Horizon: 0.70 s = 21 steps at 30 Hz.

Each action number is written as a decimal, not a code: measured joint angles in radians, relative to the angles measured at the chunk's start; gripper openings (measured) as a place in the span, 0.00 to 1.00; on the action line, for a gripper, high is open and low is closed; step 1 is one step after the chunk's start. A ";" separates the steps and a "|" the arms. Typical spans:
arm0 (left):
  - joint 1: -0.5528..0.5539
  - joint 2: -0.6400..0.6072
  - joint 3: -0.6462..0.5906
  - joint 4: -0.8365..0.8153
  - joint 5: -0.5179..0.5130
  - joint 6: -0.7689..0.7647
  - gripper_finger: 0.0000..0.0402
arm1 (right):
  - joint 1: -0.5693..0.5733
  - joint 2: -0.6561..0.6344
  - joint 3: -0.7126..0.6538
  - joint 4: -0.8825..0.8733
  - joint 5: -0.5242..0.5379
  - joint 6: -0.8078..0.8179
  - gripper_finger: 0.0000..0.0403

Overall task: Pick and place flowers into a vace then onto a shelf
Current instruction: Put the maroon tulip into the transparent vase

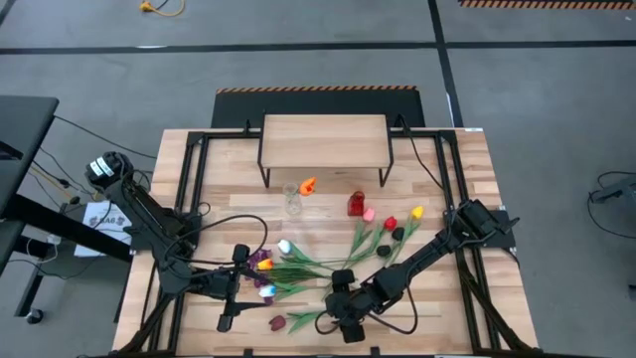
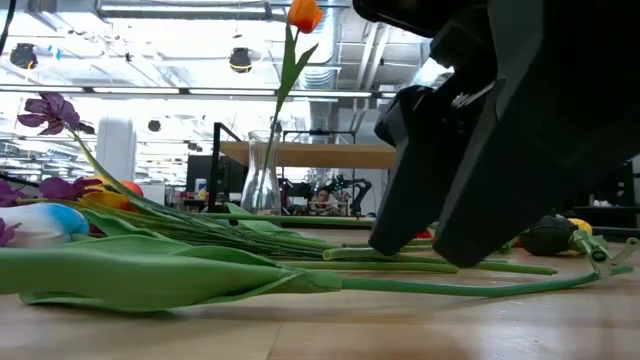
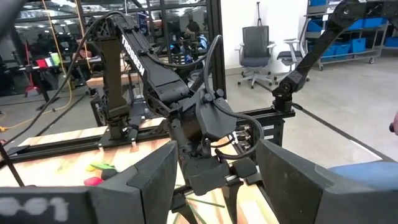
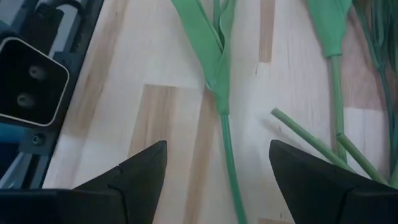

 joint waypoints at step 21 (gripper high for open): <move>0.000 0.000 0.000 0.000 0.000 -0.001 0.52 | 0.000 0.000 0.000 -0.079 0.000 0.034 0.63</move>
